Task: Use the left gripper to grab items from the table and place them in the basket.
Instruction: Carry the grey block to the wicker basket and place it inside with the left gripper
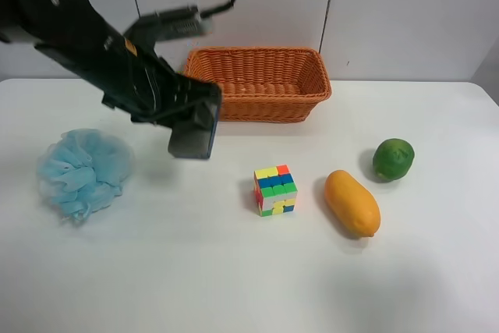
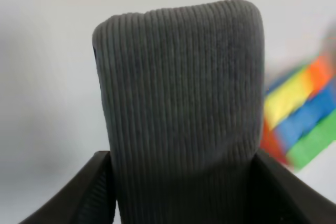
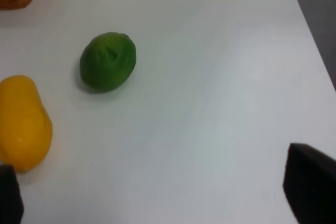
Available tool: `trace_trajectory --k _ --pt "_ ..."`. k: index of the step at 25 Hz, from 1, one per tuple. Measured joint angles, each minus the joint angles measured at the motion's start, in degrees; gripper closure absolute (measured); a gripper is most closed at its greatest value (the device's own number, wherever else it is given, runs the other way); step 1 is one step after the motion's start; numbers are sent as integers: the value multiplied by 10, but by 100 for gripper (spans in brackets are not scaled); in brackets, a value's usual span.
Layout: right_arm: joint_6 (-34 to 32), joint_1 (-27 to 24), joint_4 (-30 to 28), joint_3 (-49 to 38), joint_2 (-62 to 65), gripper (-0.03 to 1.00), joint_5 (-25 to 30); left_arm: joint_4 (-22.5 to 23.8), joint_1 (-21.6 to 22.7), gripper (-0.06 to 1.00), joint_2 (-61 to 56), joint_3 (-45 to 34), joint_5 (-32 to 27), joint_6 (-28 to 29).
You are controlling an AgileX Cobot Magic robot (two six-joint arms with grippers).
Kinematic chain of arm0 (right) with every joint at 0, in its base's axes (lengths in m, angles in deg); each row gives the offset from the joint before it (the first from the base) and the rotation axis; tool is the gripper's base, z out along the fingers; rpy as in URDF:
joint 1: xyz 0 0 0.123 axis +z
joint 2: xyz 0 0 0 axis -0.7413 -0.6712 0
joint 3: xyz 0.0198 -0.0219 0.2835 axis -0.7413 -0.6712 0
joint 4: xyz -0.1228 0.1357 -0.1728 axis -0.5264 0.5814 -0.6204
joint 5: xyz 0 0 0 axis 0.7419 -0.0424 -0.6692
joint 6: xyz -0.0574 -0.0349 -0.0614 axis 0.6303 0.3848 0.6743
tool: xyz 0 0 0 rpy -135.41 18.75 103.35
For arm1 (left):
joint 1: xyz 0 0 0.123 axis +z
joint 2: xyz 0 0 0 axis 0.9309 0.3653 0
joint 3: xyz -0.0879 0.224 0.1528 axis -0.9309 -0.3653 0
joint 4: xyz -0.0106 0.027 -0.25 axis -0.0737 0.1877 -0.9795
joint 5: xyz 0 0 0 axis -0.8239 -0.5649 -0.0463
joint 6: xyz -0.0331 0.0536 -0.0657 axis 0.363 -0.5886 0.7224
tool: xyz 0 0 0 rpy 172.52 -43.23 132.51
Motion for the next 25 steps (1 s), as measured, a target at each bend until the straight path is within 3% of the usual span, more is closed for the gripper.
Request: trace_trajectory --k 4,8,20,25 --pt "0 0 0 0 0 -3 0 79 17 44 17 114 -40 -6" --pt "0 0 0 0 0 -3 0 118 22 44 87 223 -58 -29" --pt "0 0 0 0 0 -3 0 125 22 44 358 450 -46 -71" --pt "0 0 0 0 0 -3 0 127 22 45 404 498 -42 -109"
